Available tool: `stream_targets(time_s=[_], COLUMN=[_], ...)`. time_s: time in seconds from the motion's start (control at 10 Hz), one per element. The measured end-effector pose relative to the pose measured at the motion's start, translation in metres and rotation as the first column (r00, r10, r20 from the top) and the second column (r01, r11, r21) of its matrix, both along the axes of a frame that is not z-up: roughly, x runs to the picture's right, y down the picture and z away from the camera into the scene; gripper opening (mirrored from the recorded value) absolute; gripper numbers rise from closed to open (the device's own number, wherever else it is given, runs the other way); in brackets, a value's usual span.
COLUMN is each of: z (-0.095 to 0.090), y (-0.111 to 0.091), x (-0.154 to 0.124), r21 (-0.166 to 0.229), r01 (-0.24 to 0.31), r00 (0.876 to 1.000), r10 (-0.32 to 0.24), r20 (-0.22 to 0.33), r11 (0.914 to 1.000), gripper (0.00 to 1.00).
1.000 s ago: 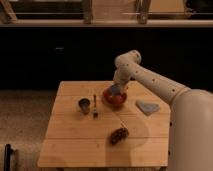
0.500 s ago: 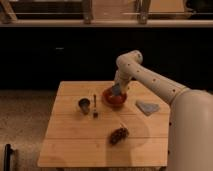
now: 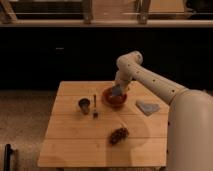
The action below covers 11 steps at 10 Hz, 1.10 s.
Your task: Wipe red bowl with sponge
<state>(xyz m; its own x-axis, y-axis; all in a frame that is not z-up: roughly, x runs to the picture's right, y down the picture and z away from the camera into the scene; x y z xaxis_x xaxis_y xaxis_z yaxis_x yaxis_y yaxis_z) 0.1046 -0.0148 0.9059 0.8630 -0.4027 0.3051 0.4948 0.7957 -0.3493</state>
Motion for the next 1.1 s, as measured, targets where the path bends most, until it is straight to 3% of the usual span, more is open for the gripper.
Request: stream_targets(time_s=[0.6,1.1], z=[0.016,0.026], y=[0.0,-0.009], x=[0.001,-0.007], r21=[-0.031,-0.036], r01=[0.039,0.056], r00=[0.999,0.998], r10=[-0.04,-0.056], r20=[-0.027,0.009], r11=[0.9988,0.9978], gripper=[0.0,0.0])
